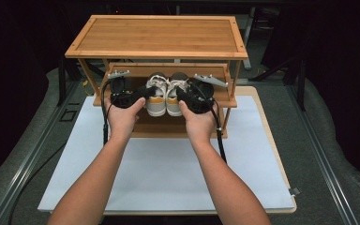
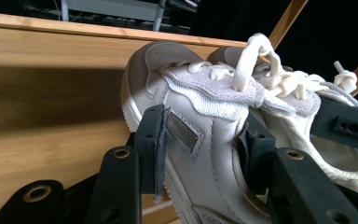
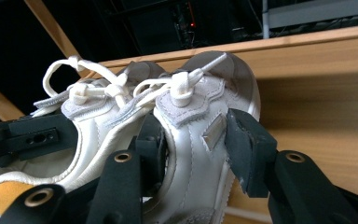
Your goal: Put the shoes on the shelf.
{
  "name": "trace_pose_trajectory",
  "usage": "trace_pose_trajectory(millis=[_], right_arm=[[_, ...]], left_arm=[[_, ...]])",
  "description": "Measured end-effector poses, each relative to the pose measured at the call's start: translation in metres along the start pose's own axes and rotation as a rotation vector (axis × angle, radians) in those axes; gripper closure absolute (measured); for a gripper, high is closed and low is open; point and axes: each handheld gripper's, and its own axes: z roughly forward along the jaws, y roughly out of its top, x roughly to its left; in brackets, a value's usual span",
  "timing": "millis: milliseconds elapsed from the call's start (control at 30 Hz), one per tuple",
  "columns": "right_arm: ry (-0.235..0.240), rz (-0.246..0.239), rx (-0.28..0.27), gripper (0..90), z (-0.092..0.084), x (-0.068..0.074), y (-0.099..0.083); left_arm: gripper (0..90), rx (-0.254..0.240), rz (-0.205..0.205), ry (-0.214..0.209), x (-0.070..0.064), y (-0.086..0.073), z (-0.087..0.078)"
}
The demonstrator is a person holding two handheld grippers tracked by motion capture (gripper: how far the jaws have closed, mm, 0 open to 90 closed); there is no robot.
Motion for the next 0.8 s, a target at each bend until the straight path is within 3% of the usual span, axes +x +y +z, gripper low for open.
trace_pose_trajectory(millis=[367,533,667,800], right_arm=[[-0.02,0.043,0.016,58.8,0.012,-0.007,0.001],[-0.004,0.073,0.026,58.5,0.017,-0.012,0.004],[-0.03,0.05,0.052,57.6,0.017,-0.009,0.007],[-0.033,0.045,0.045,56.7,0.017,-0.009,0.007]], left_arm=[[59.4,0.018,-0.023,-0.011,0.008,0.003,0.013],[59.1,0.026,-0.05,-0.013,0.011,0.005,0.016],[58.3,0.039,-0.053,-0.011,0.011,0.006,0.017],[57.3,0.066,-0.049,0.002,0.01,0.01,0.017]])
